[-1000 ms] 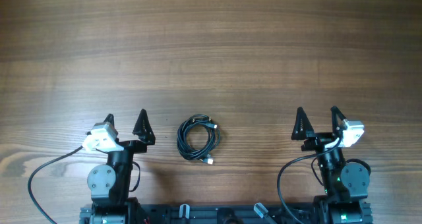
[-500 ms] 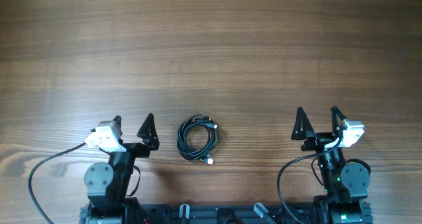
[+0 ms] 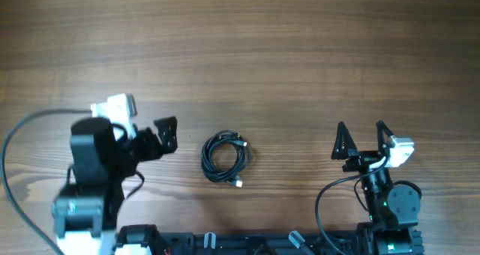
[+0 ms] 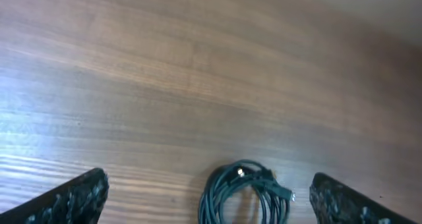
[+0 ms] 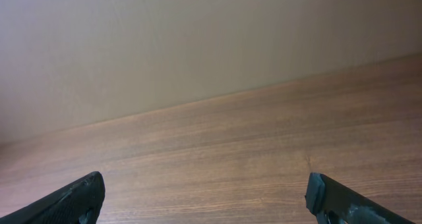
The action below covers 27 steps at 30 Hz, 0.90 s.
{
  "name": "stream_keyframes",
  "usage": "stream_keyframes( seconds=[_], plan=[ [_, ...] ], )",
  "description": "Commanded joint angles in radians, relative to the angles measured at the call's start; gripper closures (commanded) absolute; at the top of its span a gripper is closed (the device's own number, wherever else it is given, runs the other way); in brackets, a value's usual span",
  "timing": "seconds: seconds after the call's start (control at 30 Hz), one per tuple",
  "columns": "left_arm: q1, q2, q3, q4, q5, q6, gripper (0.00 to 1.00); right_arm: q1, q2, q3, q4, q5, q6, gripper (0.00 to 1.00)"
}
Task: Untangle cables
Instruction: 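Reach the left gripper down onto the coiled black cable bundle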
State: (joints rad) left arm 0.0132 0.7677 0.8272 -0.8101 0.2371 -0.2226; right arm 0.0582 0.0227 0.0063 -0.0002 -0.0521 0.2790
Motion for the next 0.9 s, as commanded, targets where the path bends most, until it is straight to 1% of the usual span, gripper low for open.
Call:
stream_keyframes(
  seconds=[0.0,0.1,0.2,0.3,0.4,0.67,0.87],
  plan=[
    [-0.068,0.200,0.185,-0.160,0.014,0.103,0.00,0.003,0.000,-0.001,0.002,-0.016,-0.014,0.00],
    [-0.164,0.322,0.247,-0.219,-0.012,0.119,0.00,0.003,0.000,-0.001,0.002,-0.016,-0.014,0.00],
    [-0.297,0.436,0.256,-0.224,-0.129,0.109,0.00,0.003,0.000,-0.001,0.002,-0.016,-0.014,0.00],
    [-0.372,0.521,0.256,-0.220,-0.151,0.089,0.00,0.003,0.000,-0.001,0.002,-0.016,-0.014,0.00],
    [-0.394,0.576,0.256,-0.219,-0.206,0.004,0.00,0.003,0.000,-0.001,0.002,-0.016,-0.014,0.00],
    [-0.397,0.683,0.255,-0.211,-0.205,-0.021,0.00,0.003,0.000,-0.001,0.002,-0.016,-0.014,0.00],
    [-0.416,0.706,0.251,-0.212,-0.204,-0.017,0.00,0.003,0.000,-0.001,0.002,-0.016,-0.014,0.00]
  ],
)
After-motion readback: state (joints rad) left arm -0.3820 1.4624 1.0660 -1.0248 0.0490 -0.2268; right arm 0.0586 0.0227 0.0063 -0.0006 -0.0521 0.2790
